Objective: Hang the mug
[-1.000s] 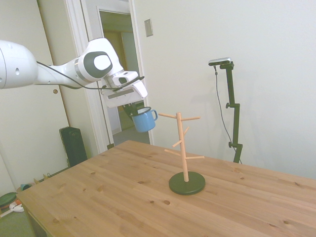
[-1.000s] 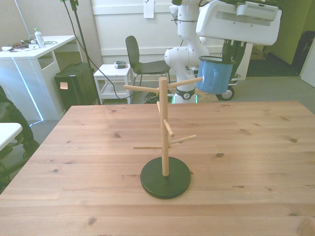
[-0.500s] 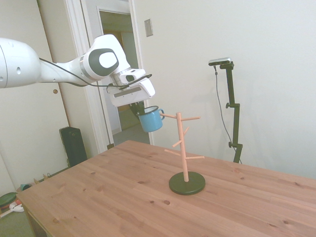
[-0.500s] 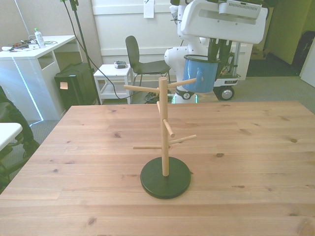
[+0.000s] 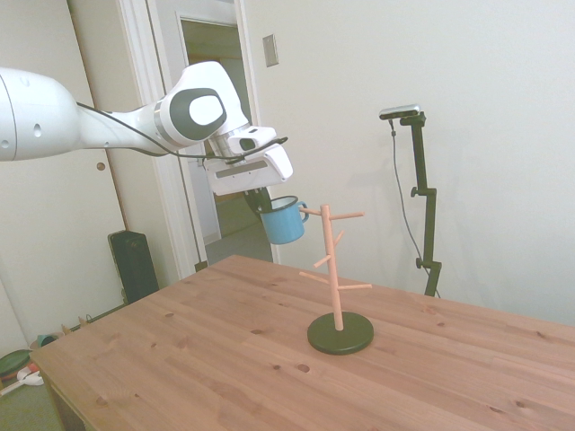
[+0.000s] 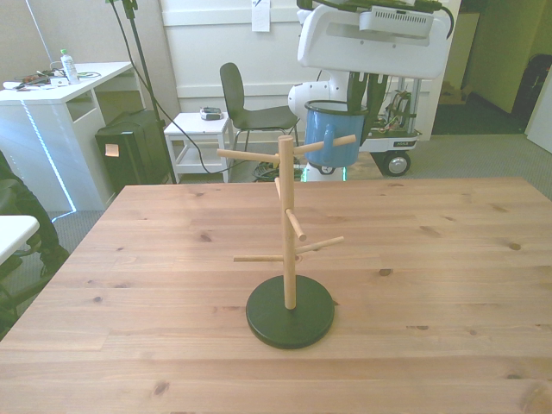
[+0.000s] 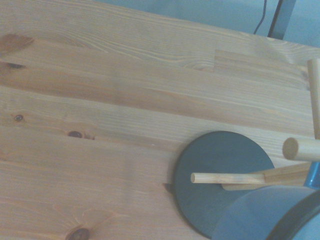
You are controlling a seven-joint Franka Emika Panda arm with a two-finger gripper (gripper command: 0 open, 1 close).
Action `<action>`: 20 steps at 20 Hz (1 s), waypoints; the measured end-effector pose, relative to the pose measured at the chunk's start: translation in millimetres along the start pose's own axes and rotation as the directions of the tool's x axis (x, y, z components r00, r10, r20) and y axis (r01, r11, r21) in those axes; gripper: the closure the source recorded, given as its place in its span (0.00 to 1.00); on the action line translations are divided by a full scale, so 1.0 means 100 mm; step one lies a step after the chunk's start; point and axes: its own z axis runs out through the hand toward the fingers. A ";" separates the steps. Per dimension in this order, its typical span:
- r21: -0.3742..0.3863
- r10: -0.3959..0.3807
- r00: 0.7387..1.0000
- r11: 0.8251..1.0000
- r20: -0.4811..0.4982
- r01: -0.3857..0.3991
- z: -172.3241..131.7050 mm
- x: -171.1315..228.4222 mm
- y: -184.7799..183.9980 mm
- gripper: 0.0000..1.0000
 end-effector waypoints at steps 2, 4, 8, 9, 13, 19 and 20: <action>0.003 0.009 1.000 1.000 0.008 -0.009 0.03 0.03 0.01 1.00; 0.005 0.020 1.000 1.000 0.023 -0.021 0.06 0.06 0.02 0.00; -0.002 0.033 0.999 0.999 0.042 -0.032 0.11 0.13 0.00 0.00; -0.001 0.035 0.998 0.999 0.043 -0.035 0.10 0.14 -0.02 0.00; 0.001 0.037 0.998 0.999 0.042 -0.037 0.05 0.16 -0.06 0.00; 0.007 0.037 0.998 0.999 0.041 -0.038 0.02 0.12 -0.14 0.00; 0.007 0.039 0.998 0.999 0.040 -0.039 0.02 0.12 -0.14 0.00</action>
